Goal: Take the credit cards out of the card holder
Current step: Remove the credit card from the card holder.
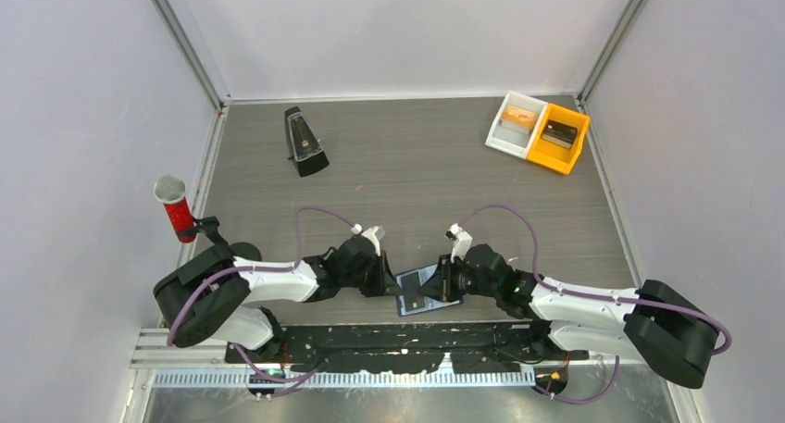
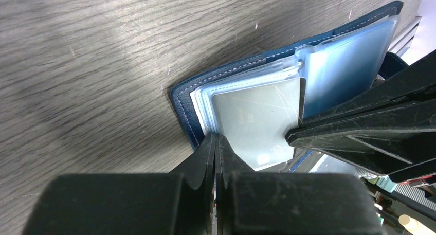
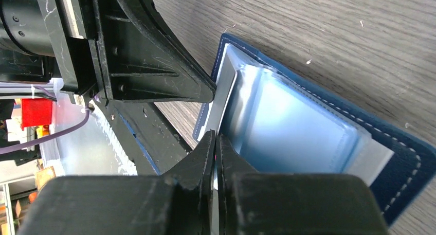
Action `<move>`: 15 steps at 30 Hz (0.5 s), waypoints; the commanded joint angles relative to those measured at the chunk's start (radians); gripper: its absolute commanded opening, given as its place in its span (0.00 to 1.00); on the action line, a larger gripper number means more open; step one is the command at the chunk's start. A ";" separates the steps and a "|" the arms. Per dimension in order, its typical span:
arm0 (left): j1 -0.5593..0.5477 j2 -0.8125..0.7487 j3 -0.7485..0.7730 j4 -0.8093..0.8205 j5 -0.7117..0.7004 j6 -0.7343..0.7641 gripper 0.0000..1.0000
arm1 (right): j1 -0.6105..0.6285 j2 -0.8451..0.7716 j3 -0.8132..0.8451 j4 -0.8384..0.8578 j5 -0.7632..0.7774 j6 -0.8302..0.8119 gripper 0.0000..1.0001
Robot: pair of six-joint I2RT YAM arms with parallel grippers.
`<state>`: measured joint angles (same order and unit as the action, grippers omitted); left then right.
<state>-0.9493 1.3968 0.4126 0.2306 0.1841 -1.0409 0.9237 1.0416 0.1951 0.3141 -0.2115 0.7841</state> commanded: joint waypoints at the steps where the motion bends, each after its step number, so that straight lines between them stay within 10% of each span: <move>1: -0.005 -0.020 -0.035 -0.073 -0.042 0.021 0.00 | 0.004 -0.017 0.014 0.040 -0.052 -0.023 0.06; 15: -0.006 -0.173 -0.076 -0.187 -0.110 0.030 0.00 | -0.017 0.059 0.014 0.083 -0.114 -0.023 0.05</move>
<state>-0.9501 1.2343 0.3523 0.0776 0.1078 -1.0264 0.9127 1.0729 0.1951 0.3359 -0.2787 0.7803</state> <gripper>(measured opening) 0.009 0.069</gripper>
